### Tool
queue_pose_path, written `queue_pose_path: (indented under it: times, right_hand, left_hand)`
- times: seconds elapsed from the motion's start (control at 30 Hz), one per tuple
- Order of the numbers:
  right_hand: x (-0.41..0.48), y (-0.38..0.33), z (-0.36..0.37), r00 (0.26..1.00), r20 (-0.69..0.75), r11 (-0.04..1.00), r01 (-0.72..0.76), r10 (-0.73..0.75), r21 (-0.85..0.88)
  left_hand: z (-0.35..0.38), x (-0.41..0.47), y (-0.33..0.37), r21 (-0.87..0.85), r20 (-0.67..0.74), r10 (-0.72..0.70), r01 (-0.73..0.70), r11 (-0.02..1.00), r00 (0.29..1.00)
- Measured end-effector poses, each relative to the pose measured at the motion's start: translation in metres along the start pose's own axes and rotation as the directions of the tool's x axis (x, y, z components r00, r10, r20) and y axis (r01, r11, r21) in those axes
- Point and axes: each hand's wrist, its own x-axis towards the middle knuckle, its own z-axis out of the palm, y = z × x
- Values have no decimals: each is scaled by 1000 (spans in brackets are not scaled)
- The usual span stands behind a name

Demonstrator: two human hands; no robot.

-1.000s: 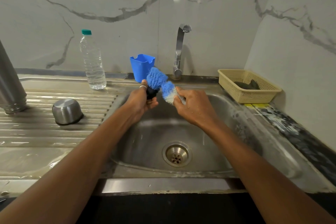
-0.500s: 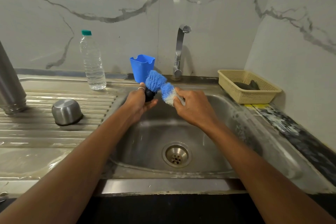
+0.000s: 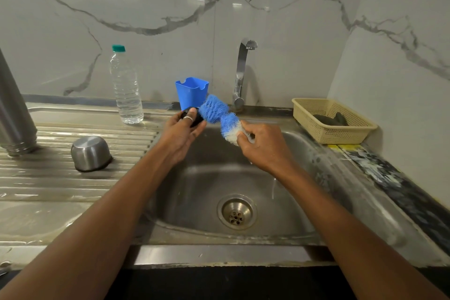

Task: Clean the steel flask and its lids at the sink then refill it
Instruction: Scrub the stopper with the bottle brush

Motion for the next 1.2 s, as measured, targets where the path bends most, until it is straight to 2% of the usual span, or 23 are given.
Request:
queue_pose_path:
  times: [0.07, 0.2, 0.4, 0.5, 0.63, 0.73, 0.87, 1.0, 1.2]
  right_hand:
    - [-1, -4, 4, 1000, 4, 1000, 14, -14, 1]
    - [4, -5, 6, 999, -30, 999, -44, 43, -28]
    - [-2, -6, 0, 1000, 16, 1000, 4, -4, -25]
    - [-1, -9, 8, 1000, 4, 999, 22, -22, -37]
    - [5, -4, 6, 997, -52, 998, -54, 53, -24]
    - [4, 0, 4, 997, -31, 997, -77, 77, -18]
    - [4, 2, 3, 985, 11, 982, -173, 172, 75]
    - [4, 0, 2, 974, 47, 971, -223, 220, 88]
    - [7, -3, -7, 966, 21, 950, -257, 258, 177]
  left_hand:
    - [-6, -2, 3, 46, 5, -29, 29, 999, 1000]
    - [9, -13, -10, 225, 129, -81, 50, 973, 988]
    - [3, -1, -3, 192, -73, -14, 27, 981, 997]
    - [3, -8, -5, 221, -5, -56, 56, 974, 998]
    - [17, -14, -10, 226, 97, -44, 21, 974, 994]
    - [14, -13, -8, 193, 103, -19, -2, 981, 995]
    - [8, -12, -8, 226, 90, 19, -39, 973, 996]
    - [6, -11, -5, 249, 125, 48, -78, 965, 991]
    - [0, -10, 1, 192, 121, 84, -106, 976, 989]
